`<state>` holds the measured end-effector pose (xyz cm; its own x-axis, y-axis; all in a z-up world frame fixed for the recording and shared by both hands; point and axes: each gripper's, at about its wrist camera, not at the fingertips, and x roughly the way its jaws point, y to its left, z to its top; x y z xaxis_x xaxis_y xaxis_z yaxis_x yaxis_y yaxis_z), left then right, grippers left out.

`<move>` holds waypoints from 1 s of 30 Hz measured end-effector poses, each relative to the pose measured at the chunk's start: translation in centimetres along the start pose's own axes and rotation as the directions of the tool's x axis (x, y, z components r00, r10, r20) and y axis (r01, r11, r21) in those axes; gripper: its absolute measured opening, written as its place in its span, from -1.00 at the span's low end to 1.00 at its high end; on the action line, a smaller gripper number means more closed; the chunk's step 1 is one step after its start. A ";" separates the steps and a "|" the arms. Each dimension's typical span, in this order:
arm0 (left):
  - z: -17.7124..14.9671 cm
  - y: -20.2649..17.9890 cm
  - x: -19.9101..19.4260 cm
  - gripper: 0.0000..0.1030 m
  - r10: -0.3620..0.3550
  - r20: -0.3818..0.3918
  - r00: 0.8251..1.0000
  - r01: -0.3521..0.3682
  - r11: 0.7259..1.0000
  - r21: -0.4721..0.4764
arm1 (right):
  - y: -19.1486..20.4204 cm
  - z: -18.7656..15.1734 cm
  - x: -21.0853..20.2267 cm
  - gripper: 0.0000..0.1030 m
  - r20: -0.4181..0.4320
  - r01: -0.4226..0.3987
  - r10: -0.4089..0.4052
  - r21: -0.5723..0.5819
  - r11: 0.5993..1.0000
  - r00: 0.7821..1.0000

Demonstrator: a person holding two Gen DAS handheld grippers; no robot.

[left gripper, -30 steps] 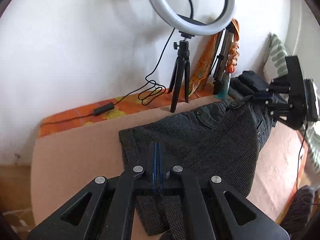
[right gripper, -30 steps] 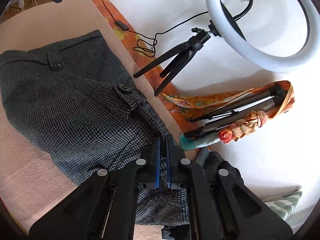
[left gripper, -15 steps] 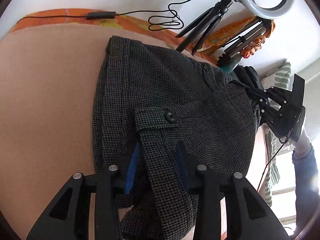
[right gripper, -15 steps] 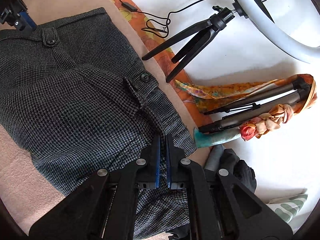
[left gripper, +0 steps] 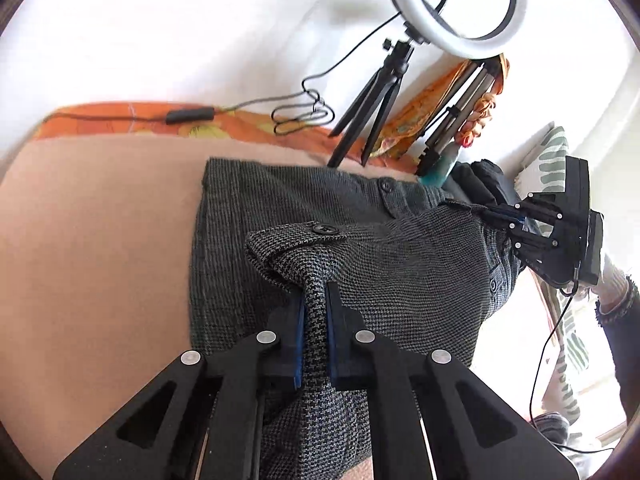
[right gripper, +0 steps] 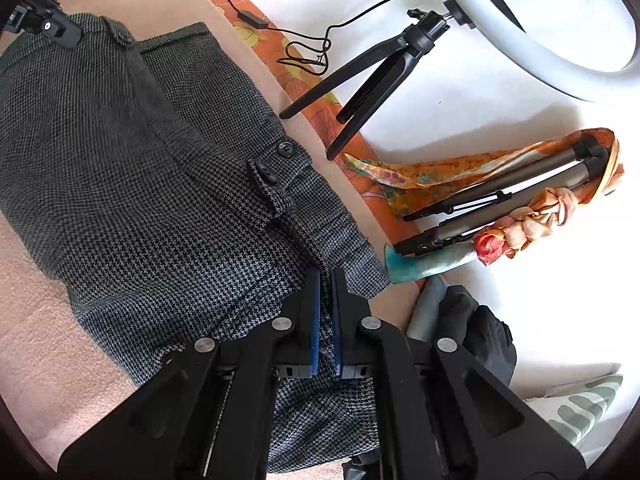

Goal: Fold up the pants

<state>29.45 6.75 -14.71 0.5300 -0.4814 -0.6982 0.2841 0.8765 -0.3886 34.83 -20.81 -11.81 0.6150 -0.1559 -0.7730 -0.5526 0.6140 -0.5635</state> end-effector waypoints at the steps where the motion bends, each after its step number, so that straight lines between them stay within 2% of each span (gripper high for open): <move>1: 0.6 -0.1 -0.6 -0.86 0.020 0.028 0.999 -0.020 1.000 0.020 | -0.4 0.2 -0.4 -0.91 0.008 0.010 -0.010 -0.001 1.000 1.000; 5: 3.6 0.0 -1.2 -0.86 0.061 0.114 0.992 -0.067 0.997 0.048 | -1.9 2.2 -1.2 -0.91 0.044 0.092 -0.090 -0.038 0.995 0.995; 7: 4.8 -0.1 -0.3 -0.86 0.127 0.138 0.982 -0.140 0.986 0.092 | -3.0 3.7 -0.4 -0.91 0.043 0.109 -0.108 -0.024 0.994 0.993; 11: 6.1 1.8 3.0 -0.87 0.183 0.110 0.977 -0.190 0.980 0.060 | -3.5 5.9 3.5 -0.98 -0.003 0.188 -0.189 -0.051 0.981 0.982; 12: 6.2 2.4 3.9 -0.87 0.189 0.089 0.978 -0.194 0.980 0.050 | -3.8 6.2 4.5 -0.98 -0.020 0.187 -0.188 -0.044 0.981 0.982; 15: 5.7 3.7 5.9 -0.87 0.207 0.058 0.977 -0.209 0.978 0.027 | -4.7 6.2 6.8 -0.98 -0.054 0.106 -0.103 0.040 0.994 0.993; 17: 5.3 4.1 7.1 -0.87 0.226 0.033 0.974 -0.227 0.973 0.035 | -5.0 5.7 7.9 -0.97 -0.080 0.096 -0.089 0.088 0.991 0.993; 19: 5.1 4.5 7.4 -0.87 0.218 0.028 0.976 -0.218 0.976 0.025 | -6.2 4.3 7.7 -0.95 -0.068 0.007 0.007 0.205 0.979 0.998; 21: 5.0 4.7 7.3 -0.87 0.209 0.034 0.977 -0.209 0.978 0.019 | -8.0 1.4 7.0 -0.61 -0.027 -0.087 0.105 0.381 0.921 0.994; 22: 4.9 4.7 7.2 -0.87 0.206 0.037 0.978 -0.206 0.978 0.017 | -8.7 -0.2 6.8 -0.48 -0.015 -0.123 0.147 0.461 0.879 0.989; 23: 4.9 4.7 7.1 -0.87 0.204 0.039 0.978 -0.205 0.979 0.018 | -9.2 -2.0 6.5 -0.23 0.000 -0.150 0.177 0.531 0.834 0.984; 24: 4.8 4.5 7.0 -0.87 0.206 0.038 0.978 -0.207 0.978 0.020 | -8.9 -3.8 5.9 -0.09 0.013 -0.167 0.196 0.581 0.796 0.980; 28: 4.6 3.8 7.2 -0.87 0.224 0.039 0.974 -0.226 0.973 0.050 | -7.0 -8.2 5.3 0.02 0.053 -0.248 0.287 0.666 0.703 0.956; 30: 4.6 3.5 7.4 -0.87 0.230 0.039 0.972 -0.232 0.971 0.057 | -6.2 -9.5 5.9 0.12 0.040 -0.244 0.303 0.695 0.676 0.952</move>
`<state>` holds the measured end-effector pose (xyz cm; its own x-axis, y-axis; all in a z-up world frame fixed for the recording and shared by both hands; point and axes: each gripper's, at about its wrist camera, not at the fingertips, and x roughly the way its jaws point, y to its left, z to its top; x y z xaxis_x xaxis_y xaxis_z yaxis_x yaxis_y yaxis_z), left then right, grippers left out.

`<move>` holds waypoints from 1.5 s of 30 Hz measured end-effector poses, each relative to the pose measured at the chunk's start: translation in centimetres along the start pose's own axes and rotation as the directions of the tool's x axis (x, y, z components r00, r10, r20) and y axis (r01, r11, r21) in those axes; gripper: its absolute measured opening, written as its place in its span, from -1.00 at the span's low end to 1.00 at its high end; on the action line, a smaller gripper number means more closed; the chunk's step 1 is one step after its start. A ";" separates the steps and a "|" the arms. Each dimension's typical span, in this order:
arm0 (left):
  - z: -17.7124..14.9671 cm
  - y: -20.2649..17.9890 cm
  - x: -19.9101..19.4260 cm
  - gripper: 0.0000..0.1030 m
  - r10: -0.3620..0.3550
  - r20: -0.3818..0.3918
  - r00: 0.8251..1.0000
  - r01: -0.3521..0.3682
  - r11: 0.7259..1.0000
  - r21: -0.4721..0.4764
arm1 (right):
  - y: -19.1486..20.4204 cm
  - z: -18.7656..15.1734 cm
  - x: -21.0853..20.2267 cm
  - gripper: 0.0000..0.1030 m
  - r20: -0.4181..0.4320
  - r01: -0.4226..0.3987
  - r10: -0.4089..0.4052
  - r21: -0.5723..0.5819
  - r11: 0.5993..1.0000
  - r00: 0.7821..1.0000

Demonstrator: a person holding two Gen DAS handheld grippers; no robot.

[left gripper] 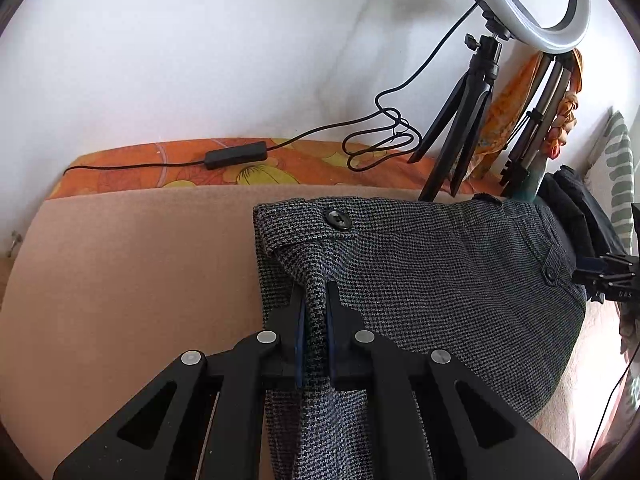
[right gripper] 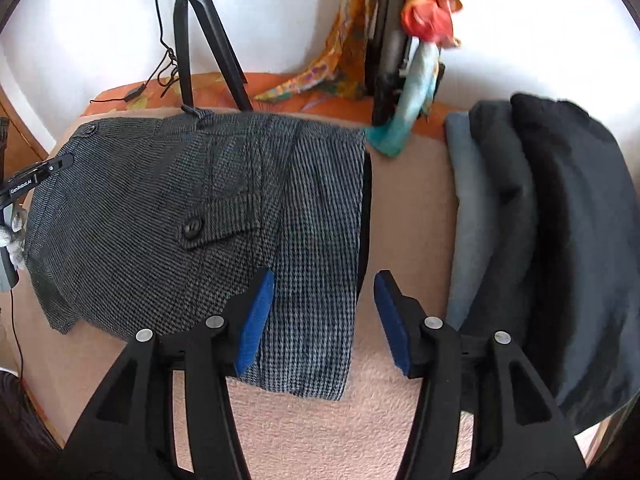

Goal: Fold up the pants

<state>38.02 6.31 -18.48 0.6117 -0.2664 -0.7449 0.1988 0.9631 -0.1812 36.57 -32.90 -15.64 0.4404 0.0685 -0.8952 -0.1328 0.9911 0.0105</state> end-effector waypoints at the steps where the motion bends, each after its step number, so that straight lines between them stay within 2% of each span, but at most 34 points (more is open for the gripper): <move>1: 0.0 -0.1 0.0 -0.87 0.002 0.001 1.000 -0.002 1.000 0.002 | -0.2 -0.4 0.4 0.15 -0.005 0.005 -0.004 0.016 1.000 1.000; 4: 0.0 -0.1 -0.1 -0.87 0.010 0.003 1.000 -0.010 1.000 0.007 | -1.4 -1.1 0.7 0.18 -0.004 -0.050 0.050 0.087 0.995 0.999; 5: 0.0 -0.1 -0.1 -0.87 0.014 0.005 1.000 -0.014 1.000 0.010 | -1.7 -1.1 0.9 0.13 -0.005 -0.080 0.081 0.110 0.991 0.997; 6: 0.1 -0.1 -0.1 -0.87 0.016 0.007 1.000 -0.016 1.000 0.009 | -2.0 -1.1 1.1 -0.29 -0.005 -0.113 0.114 0.134 0.985 0.993; 8: 0.1 -0.3 -0.1 -0.87 0.020 0.010 1.000 -0.020 1.000 0.010 | -2.3 -0.8 1.7 -0.86 -0.007 -0.186 0.191 0.186 0.965 0.982; 12: 0.0 -0.6 -0.4 -0.87 0.032 0.025 0.999 -0.033 0.999 0.028 | -0.9 -0.2 1.0 -0.91 0.011 -0.110 0.109 0.108 0.988 0.994; 17: 0.3 -0.7 -0.1 -0.87 0.033 0.037 0.999 -0.034 0.999 0.029 | -2.1 1.1 -1.2 -0.92 0.074 -0.063 0.053 0.140 0.988 0.996; 20: 0.4 -0.8 1.1 -0.82 0.046 -0.007 0.999 -0.046 0.998 0.043 | -1.5 1.6 -0.6 -0.92 0.047 0.006 -0.011 0.104 0.995 0.999; 23: 0.5 -0.4 1.4 -0.61 0.094 -0.043 0.995 -0.092 0.995 0.045 | 0.3 1.6 -0.2 -0.91 0.052 0.085 -0.087 0.047 0.995 0.995; 25: 0.6 -0.1 0.6 -0.37 0.118 -0.029 0.993 -0.116 0.992 0.056 | 0.5 1.1 -1.2 -0.82 0.049 0.091 -0.093 0.047 0.995 0.994; 27: 0.7 0.2 -0.7 -0.32 0.147 -0.004 0.989 -0.147 0.986 0.079 | 0.6 0.3 -2.9 -0.42 0.060 0.096 -0.099 0.058 0.994 0.993; 28: 0.8 0.3 -1.3 -0.30 0.161 0.005 0.987 -0.161 0.983 0.092 | 0.9 -0.1 -3.9 -0.28 0.080 0.087 -0.093 0.071 0.994 0.992; 29: 0.8 0.5 -2.1 -0.30 0.171 0.014 0.985 -0.172 0.980 0.100 | 1.1 -0.5 -4.8 -0.04 0.100 0.083 -0.091 0.086 0.993 0.991; 30: 0.8 0.7 -3.1 -0.30 0.168 0.028 0.985 -0.170 0.980 0.101 | 1.3 -1.1 -6.0 0.07 0.120 0.072 -0.085 0.111 0.991 0.989; 31: 0.7 0.7 -4.1 -0.30 0.159 0.041 0.986 -0.162 0.982 0.099 | 1.5 -1.9 -6.9 0.08 0.131 0.047 -0.065 0.132 0.990 0.989; 34: -0.4 -0.1 -7.2 -0.30 0.052 0.064 0.997 -0.058 0.993 0.102 | 3.1 -3.7 -7.9 0.09 0.140 -0.080 0.056 0.167 0.983 0.989; 37: -2.8 -3.0 -9.3 -0.30 -0.083 0.031 0.996 0.077 0.983 0.165 | 4.7 -5.3 -7.2 0.09 0.130 -0.191 0.166 0.216 0.958 0.978; 39: -4.8 -5.5 -9.9 -0.30 -0.142 -0.014 0.990 0.141 0.959 0.244 | 5.5 -6.4 -6.2 0.09 0.123 -0.262 0.237 0.265 0.928 0.964; 41: -7.1 -8.1 -9.9 -0.30 -0.161 -0.072 0.984 0.176 0.927 0.332 | 6.0 -6.8 -5.1 0.09 0.121 -0.285 0.259 0.310 0.907 0.958; 43: -8.7 -10.6 -9.3 -0.30 -0.169 -0.134 0.976 0.210 0.891 0.403 | 6.1 -7.0 -4.2 0.11 0.136 -0.313 0.283 0.356 0.880 0.949; 45: -10.1 -12.4 -8.8 -0.30 -0.151 -0.168 0.974 0.214 0.856 0.470 | 5.7 -7.2 -3.2 0.11 0.155 -0.359 0.324 0.415 0.836 0.933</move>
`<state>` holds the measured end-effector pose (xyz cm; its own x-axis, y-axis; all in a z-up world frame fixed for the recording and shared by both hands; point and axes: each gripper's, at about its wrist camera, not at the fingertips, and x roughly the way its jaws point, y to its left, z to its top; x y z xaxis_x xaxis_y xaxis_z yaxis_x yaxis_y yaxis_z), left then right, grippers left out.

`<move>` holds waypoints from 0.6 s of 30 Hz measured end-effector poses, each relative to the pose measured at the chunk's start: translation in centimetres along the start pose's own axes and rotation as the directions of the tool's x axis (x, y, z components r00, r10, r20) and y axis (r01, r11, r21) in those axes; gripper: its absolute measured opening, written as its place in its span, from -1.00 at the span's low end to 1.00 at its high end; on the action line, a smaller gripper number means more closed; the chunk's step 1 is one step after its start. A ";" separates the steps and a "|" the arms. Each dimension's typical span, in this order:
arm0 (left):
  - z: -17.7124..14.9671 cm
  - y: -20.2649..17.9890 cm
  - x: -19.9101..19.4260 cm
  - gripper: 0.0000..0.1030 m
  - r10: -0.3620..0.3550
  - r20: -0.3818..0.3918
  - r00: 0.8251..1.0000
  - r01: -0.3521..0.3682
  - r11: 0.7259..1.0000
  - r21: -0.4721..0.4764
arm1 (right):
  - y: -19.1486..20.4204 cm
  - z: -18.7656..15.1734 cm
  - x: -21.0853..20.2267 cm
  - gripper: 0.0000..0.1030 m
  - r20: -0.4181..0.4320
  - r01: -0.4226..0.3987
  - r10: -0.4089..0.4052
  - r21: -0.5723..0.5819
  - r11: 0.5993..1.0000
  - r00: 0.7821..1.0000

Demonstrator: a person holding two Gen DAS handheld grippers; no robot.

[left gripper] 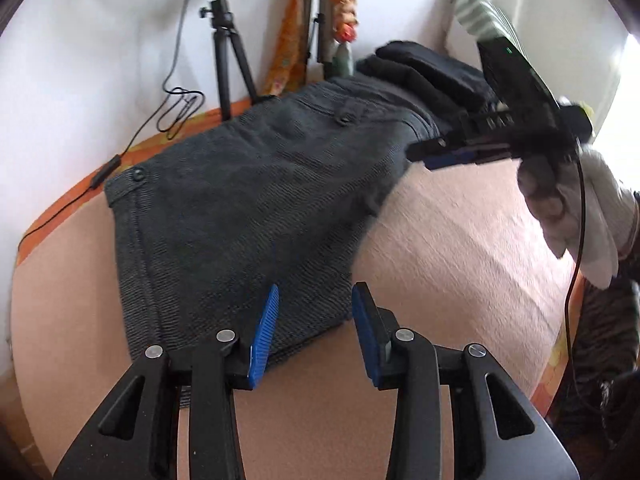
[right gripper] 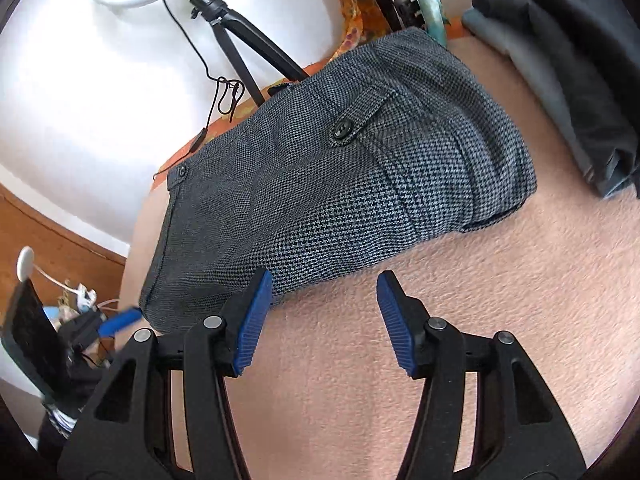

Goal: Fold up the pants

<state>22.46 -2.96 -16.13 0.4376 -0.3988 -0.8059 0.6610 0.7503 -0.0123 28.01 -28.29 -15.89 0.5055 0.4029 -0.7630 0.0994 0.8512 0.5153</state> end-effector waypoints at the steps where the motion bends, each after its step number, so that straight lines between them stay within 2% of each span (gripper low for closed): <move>1: 0.0 -0.8 0.5 -0.30 0.009 -0.014 1.000 -0.009 0.999 0.034 | -0.3 0.1 0.3 0.11 0.008 -0.013 0.012 0.031 0.999 1.000; 3: -0.2 -1.8 1.4 -0.29 0.016 -0.034 0.999 -0.013 0.997 0.081 | -0.9 0.2 0.8 0.11 0.031 -0.011 0.009 0.064 0.998 0.999; 6: -0.1 -2.8 2.9 -0.29 0.051 -0.055 0.997 -0.044 0.990 0.132 | -2.1 0.3 1.5 0.11 0.039 -0.063 0.058 0.145 0.987 0.998; 12: -1.1 -2.3 5.9 -0.28 0.122 -0.117 0.986 -0.098 0.976 0.192 | -3.6 0.7 2.7 0.12 0.058 -0.102 0.091 0.244 0.964 0.994; 14: -1.2 -2.1 5.8 -0.38 0.112 -0.092 0.989 -0.090 0.973 0.213 | -4.2 0.8 3.2 0.12 0.070 -0.121 0.106 0.277 0.953 0.992; 15: -1.3 -2.1 5.8 -0.63 0.111 -0.087 0.990 -0.088 0.968 0.233 | -4.4 0.8 3.3 0.12 0.085 -0.133 0.112 0.297 0.946 0.990; 16: -1.4 -2.2 5.7 -0.77 0.103 -0.074 0.992 -0.081 0.963 0.255 | -4.6 0.9 3.5 0.12 0.095 -0.149 0.125 0.313 0.938 0.988; 17: -1.4 -2.3 5.7 -0.79 0.111 -0.071 0.991 -0.087 0.958 0.274 | -4.8 0.9 3.7 0.11 0.102 -0.163 0.137 0.326 0.931 0.985; 18: -1.3 -2.2 5.6 -0.82 0.111 -0.073 0.991 -0.086 0.956 0.280 | -4.9 0.9 3.7 -0.01 0.105 -0.175 0.148 0.333 0.927 0.983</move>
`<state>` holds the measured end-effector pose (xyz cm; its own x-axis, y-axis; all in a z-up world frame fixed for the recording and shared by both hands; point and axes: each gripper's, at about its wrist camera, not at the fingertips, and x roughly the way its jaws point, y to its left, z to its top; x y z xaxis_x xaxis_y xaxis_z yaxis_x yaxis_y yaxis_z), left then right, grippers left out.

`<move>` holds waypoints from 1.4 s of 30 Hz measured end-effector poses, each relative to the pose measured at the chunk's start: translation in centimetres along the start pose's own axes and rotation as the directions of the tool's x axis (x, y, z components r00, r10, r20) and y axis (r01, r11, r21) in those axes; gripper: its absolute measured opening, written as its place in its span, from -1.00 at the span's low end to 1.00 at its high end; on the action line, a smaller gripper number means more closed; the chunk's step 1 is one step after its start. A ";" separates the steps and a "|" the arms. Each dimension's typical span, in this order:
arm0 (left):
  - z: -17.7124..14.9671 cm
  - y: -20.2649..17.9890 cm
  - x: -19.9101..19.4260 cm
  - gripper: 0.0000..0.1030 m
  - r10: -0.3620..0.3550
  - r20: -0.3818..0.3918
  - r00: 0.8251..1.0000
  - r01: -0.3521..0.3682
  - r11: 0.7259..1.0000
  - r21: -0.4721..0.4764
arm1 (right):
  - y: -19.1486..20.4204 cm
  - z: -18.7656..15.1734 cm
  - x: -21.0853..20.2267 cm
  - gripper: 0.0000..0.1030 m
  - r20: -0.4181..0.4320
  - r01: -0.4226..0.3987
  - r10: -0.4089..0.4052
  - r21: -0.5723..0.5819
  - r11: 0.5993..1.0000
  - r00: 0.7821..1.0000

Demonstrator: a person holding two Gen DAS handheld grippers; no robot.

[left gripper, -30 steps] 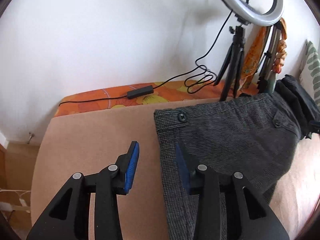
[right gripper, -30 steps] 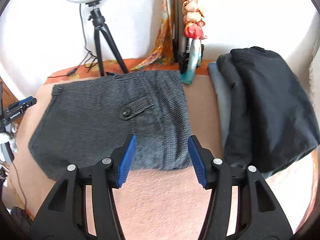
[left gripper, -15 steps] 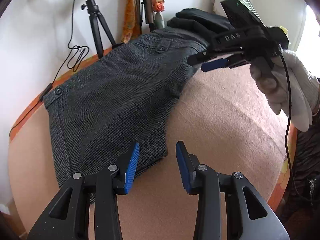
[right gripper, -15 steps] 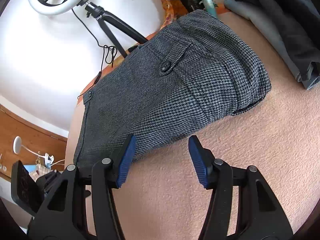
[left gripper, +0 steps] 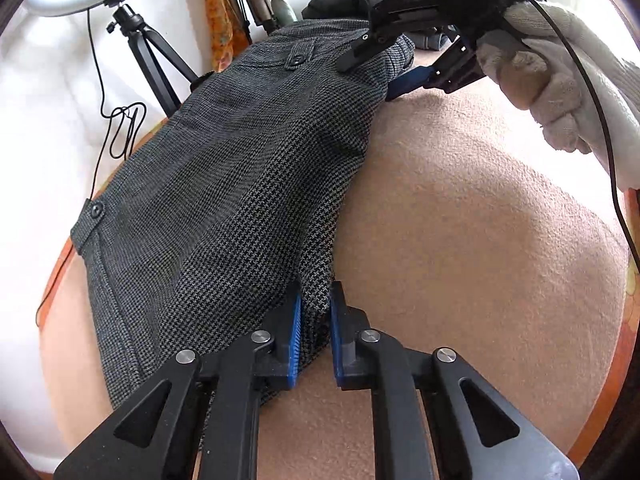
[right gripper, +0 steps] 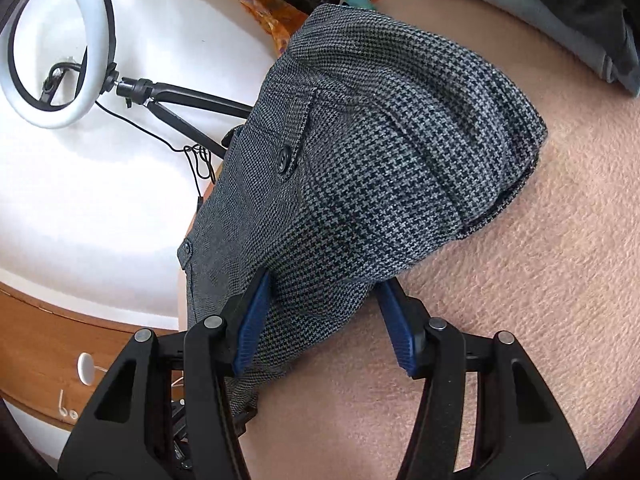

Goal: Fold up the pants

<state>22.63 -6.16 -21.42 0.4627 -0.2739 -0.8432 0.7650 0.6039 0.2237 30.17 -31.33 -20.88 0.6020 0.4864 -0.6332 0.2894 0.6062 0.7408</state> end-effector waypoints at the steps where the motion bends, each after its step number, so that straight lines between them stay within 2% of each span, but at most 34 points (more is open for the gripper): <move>1: 0.2 0.2 -0.2 -0.83 -0.006 0.003 1.000 0.006 1.000 -0.004 | 0.0 0.1 0.1 -0.16 -0.004 -0.002 0.002 -0.002 1.000 1.000; 2: 0.3 0.2 -0.7 -0.83 -0.015 0.012 1.000 0.016 1.000 -0.016 | 0.3 0.2 0.1 -0.35 -0.016 0.005 -0.006 -0.012 1.000 1.000; 3: 0.4 0.7 -1.3 -0.84 -0.041 0.022 0.999 0.042 0.998 -0.039 | 0.7 0.4 0.1 -0.45 -0.022 0.016 -0.016 -0.026 1.000 1.000; 5: 0.4 1.4 -2.6 -0.84 -0.055 0.056 0.997 0.059 0.996 -0.072 | 2.4 0.8 -0.8 -0.54 -0.010 0.007 -0.008 -0.084 0.996 1.000; 7: 0.3 1.5 -3.2 -0.84 -0.079 0.070 0.994 0.085 0.993 -0.084 | 4.5 1.1 -1.8 -0.57 0.008 0.017 -0.016 -0.169 0.985 1.000; 9: 0.1 1.2 -2.9 -0.84 -0.099 0.067 0.993 0.105 0.990 -0.094 | 5.9 1.2 -1.7 -0.60 0.031 0.073 -0.067 -0.265 0.961 0.997; 12: -0.3 0.2 -1.2 -0.84 -0.109 0.035 0.993 0.112 0.990 -0.090 | 4.9 0.1 0.5 -0.60 0.025 0.213 -0.216 -0.320 0.923 0.976; 14: -0.5 0.0 -0.8 -0.84 -0.116 0.031 0.993 0.119 0.988 -0.101 | 3.7 -0.4 1.0 -0.60 0.023 0.225 -0.230 -0.316 0.922 0.973; 17: -0.5 0.6 -1.3 -0.69 -0.139 0.025 0.990 0.141 0.982 -0.123 | 2.7 -0.2 0.5 -0.52 0.005 0.189 -0.196 -0.285 0.940 0.981; 19: -0.3 1.5 -2.2 -0.64 -0.153 0.019 0.988 0.154 0.977 -0.146 | 3.1 -0.3 -0.1 -0.37 0.002 0.186 -0.195 -0.302 0.935 0.981; 21: -0.4 2.4 -4.0 -0.57 -0.165 0.068 0.984 0.175 0.967 -0.186 | 3.3 -0.7 -1.2 -0.12 0.010 0.185 -0.192 -0.312 0.932 0.981; 23: -0.3 3.9 -5.8 -0.46 -0.176 0.135 0.975 0.204 0.950 -0.238 | 3.3 -1.3 -2.2 0.01 0.021 0.163 -0.165 -0.300 0.940 0.986; 24: -0.2 4.7 -6.3 -0.36 -0.153 0.157 0.976 0.190 0.947 -0.260 | 3.2 -1.5 -2.5 0.03 0.021 0.140 -0.140 -0.285 0.948 0.990; 26: 0.2 6.7 -6.6 -0.34 -0.072 0.163 0.984 0.120 0.944 -0.308 | 2.3 -2.0 -3.3 0.03 0.019 0.119 -0.118 -0.253 0.960 0.993; 28: 0.2 8.8 -6.1 -0.34 -0.053 0.158 0.986 0.110 0.919 -0.378 | 1.6 -2.1 -3.8 0.03 0.023 0.098 -0.095 -0.224 0.970 0.995; 29: 0.2 9.5 -5.4 -0.35 -0.029 0.136 0.990 0.081 0.915 -0.395 | 1.4 -2.0 -3.8 0.03 0.023 0.099 -0.096 -0.217 0.971 0.995; 33: 0.0 10.4 -1.8 -0.34 0.049 0.054 0.997 -0.026 0.933 -0.359 | 1.5 -1.6 -3.3 0.03 0.030 0.102 -0.098 -0.215 0.971 0.995; 36: -1.0 11.0 0.6 -0.34 0.102 0.002 0.995 -0.094 0.922 -0.375 | 2.0 -1.1 -2.7 0.03 0.045 0.125 -0.118 -0.237 0.963 0.992; 38: -1.5 10.9 1.2 -0.34 0.143 0.007 0.990 -0.129 0.917 -0.376 | 2.0 -0.8 -2.2 0.03 0.045 0.143 -0.136 -0.239 0.960 0.990; 41: -1.3 10.4 1.5 -0.34 0.212 0.014 0.977 -0.196 0.924 -0.327 | 1.6 -0.7 -2.0 0.03 0.039 0.135 -0.130 -0.221 0.966 0.991; 42: -1.1 10.4 1.4 -0.34 0.216 0.006 0.976 -0.202 0.924 -0.325 | 1.4 -0.7 -2.2 0.03 0.043 0.130 -0.124 -0.213 0.968 0.991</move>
<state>30.75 0.49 -20.85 0.6195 -0.1413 -0.7722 0.4678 0.8563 0.2186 28.73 -31.14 -18.64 0.5931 0.3799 -0.7099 0.2002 0.7844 0.5870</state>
